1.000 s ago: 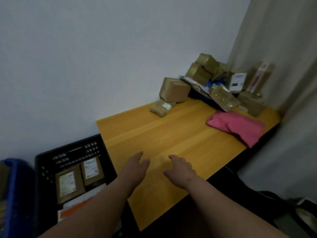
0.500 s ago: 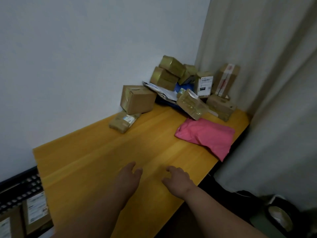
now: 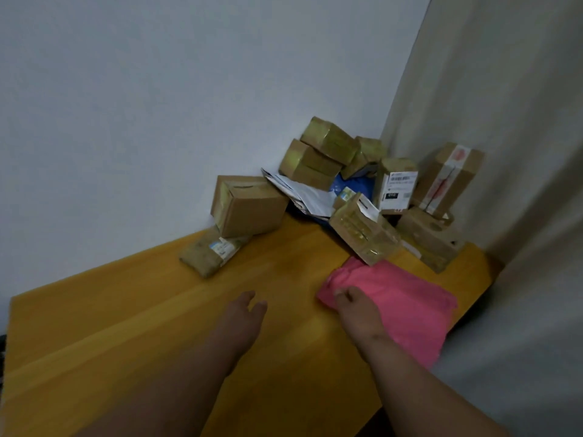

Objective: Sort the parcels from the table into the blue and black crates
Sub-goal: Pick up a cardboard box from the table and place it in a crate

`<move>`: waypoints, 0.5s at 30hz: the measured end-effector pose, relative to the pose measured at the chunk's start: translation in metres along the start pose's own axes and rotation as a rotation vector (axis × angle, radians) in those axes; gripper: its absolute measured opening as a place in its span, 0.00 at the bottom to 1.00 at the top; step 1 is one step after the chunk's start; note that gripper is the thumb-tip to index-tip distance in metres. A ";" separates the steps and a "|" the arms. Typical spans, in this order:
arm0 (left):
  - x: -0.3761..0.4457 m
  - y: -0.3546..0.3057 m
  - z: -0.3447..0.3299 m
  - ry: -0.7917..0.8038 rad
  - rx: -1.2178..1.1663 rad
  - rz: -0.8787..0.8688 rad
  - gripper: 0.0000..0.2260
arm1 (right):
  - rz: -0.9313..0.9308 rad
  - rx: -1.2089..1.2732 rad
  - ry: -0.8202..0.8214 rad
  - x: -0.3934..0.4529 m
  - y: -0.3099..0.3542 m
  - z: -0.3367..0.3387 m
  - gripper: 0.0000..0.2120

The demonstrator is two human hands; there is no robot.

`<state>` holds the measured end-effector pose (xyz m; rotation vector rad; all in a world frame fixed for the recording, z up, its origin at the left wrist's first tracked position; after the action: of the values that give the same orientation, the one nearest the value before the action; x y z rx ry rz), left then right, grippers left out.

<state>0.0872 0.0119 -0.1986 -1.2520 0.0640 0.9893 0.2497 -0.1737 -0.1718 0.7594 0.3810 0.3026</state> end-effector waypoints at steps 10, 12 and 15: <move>0.073 -0.097 -0.153 0.029 -0.162 0.166 0.26 | -0.186 0.102 -0.057 0.173 -0.095 0.126 0.16; 0.088 -0.113 -0.177 0.056 -0.232 0.194 0.28 | -0.260 0.157 -0.009 0.199 -0.113 0.130 0.19; 0.113 -0.127 -0.193 0.044 -0.273 0.213 0.31 | -0.382 0.373 0.028 0.226 -0.127 0.115 0.21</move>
<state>0.3268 -0.0749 -0.2346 -1.5408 0.1008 1.1823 0.5176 -0.2411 -0.2370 1.0270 0.6082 -0.1227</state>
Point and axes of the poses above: each hand's wrist, its own x-axis towards the middle knuckle, its own z-axis out of the back of the hand, y = z × x, the point moved 10 cm from there along x, towards the middle knuckle, and after that the axes turned 4 degrees about z, right-handed, at the moved point
